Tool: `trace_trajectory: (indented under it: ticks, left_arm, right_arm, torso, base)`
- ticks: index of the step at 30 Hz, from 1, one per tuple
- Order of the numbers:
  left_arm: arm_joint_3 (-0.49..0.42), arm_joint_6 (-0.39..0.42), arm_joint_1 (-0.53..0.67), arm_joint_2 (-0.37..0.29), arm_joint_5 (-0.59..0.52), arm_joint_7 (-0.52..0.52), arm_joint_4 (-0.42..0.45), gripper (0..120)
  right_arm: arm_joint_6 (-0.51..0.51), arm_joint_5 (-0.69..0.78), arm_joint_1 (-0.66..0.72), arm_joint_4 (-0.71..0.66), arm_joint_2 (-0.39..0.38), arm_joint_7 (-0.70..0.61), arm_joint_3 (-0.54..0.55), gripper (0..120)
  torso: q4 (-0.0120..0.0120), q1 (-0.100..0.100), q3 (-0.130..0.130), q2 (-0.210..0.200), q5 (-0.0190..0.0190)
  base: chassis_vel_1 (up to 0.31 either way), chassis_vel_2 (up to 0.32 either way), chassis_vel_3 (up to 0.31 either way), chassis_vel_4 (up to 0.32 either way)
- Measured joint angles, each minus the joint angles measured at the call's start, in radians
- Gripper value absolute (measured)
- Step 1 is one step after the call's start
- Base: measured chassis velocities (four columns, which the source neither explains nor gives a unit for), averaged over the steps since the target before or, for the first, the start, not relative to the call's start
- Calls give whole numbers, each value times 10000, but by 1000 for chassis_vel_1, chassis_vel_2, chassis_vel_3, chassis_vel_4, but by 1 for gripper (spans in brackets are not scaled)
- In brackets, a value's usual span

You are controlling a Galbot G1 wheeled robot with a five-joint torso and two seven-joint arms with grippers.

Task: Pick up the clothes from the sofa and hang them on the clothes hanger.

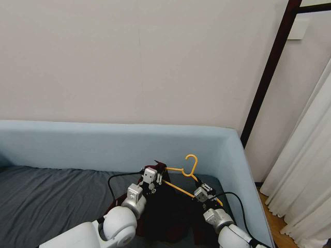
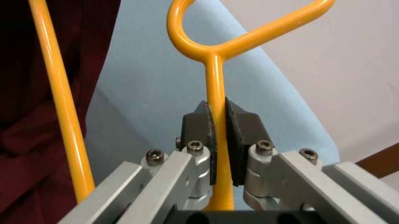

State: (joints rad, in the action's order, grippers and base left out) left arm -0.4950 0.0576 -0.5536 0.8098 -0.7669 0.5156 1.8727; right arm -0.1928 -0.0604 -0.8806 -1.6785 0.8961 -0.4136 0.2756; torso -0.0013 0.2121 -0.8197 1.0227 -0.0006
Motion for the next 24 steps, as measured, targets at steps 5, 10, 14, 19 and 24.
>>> trace_trajectory:
  ticks: [5,10,14,19,24]
  left_arm:
    - [-46,33,330,26,-91,-1,-231,0]
    - [174,65,651,-55,-74,-3,-738,0]
    - [237,245,837,-216,-51,58,-804,0]
    - [311,404,1097,-410,-64,89,-971,0]
    - [375,420,1039,-464,-83,90,-1115,0]
  right_arm:
    - [51,47,1,-100,-45,11,-46,4]
    - [109,75,-108,-292,-228,29,-175,4]
    - [151,90,-116,-264,-314,38,-269,4]
    - [189,132,-152,-280,-410,40,-343,4]
    - [176,221,-239,-457,-440,20,-456,4]
  torso:
    - [0,0,0,0,0]
    - [1,0,0,0,-2]
    - [2,0,0,0,-2]
    - [-1,0,0,0,-2]
    - [2,0,0,0,-1]
  base:
    - [0,0,0,0]
    - [0,0,0,0]
    - [0,0,0,0]
    - [0,0,0,0]
    - [0,0,0,0]
